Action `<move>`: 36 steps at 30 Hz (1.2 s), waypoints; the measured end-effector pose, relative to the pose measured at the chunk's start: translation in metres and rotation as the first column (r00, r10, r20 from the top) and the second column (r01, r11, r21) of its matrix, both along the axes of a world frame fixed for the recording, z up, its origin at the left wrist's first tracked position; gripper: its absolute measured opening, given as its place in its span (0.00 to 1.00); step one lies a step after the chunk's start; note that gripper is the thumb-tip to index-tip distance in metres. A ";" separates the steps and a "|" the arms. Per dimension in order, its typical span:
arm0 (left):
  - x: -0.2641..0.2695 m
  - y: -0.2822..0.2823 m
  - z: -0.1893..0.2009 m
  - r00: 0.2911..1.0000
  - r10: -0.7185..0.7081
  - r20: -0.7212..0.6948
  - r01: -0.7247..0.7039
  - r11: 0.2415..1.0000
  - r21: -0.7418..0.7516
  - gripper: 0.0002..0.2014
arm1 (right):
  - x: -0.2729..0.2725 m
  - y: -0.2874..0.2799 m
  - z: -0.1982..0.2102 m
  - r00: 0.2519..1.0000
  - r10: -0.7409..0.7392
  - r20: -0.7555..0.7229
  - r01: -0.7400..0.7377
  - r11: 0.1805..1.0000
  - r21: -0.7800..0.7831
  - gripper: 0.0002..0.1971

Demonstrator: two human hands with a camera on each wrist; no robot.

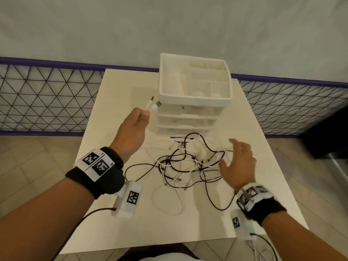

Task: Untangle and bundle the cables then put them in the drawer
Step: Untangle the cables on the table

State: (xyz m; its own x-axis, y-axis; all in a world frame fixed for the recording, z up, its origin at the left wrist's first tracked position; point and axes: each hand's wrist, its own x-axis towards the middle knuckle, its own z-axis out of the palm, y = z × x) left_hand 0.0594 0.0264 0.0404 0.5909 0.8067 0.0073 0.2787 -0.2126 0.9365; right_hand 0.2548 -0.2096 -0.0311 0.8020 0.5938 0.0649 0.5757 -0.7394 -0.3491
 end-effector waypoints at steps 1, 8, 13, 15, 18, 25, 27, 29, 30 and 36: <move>-0.001 0.000 -0.004 1.000 0.005 0.028 -0.004 0.999 -0.044 0.14 | -0.014 0.001 -0.006 0.997 0.077 0.030 -0.079 0.995 0.054 0.25; 0.000 -0.017 -0.010 0.994 -0.102 0.026 0.105 0.933 -0.345 0.09 | -0.062 0.047 -0.031 0.819 0.329 -0.470 -0.455 0.871 -0.183 0.15; -0.008 -0.010 -0.013 0.997 -0.064 -0.042 0.034 0.857 -0.514 0.10 | -0.061 0.063 0.006 0.830 0.487 -0.272 -0.398 0.858 0.323 0.11; -0.006 -0.015 -0.011 0.992 -0.115 -0.051 0.060 0.791 -0.609 0.20 | -0.066 0.069 0.029 0.752 0.629 -0.199 -0.505 0.743 0.439 0.17; 0.005 -0.026 -0.004 0.994 -0.094 0.049 0.101 0.702 -0.705 0.22 | -0.078 0.075 0.048 0.629 0.766 -0.135 -0.649 0.612 0.452 0.20; 0.001 0.007 0.006 0.941 0.278 0.194 -0.030 0.639 -0.769 0.10 | -0.068 0.042 0.019 0.720 0.606 -0.339 -0.493 0.790 0.365 0.09; -0.004 0.012 0.005 0.955 0.227 0.189 -0.022 0.692 -0.721 0.10 | -0.058 0.033 0.015 0.746 0.512 -0.427 -0.424 0.859 0.288 0.06; -0.008 0.013 0.003 0.965 0.173 0.197 0.007 0.733 -0.681 0.06 | -0.046 0.026 0.009 0.748 0.396 -0.533 -0.338 0.918 0.207 0.19; -0.009 0.015 0.001 0.962 0.167 0.218 0.027 0.733 -0.680 0.06 | -0.039 0.022 0.007 0.749 0.340 -0.569 -0.288 0.940 0.182 0.24; -0.033 0.048 0.011 0.819 0.466 0.336 -0.079 0.671 -0.738 0.11 | -0.001 -0.002 0.011 0.739 0.122 -0.663 -0.041 0.990 0.136 0.30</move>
State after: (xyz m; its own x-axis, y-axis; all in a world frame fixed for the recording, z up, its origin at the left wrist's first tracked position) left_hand 0.0264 0.0748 0.0517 0.4161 0.8204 -0.3922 -0.2880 0.5280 0.7989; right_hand 0.2535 -0.2115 -0.0202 0.6120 0.6807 -0.4026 0.2209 -0.6359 -0.7394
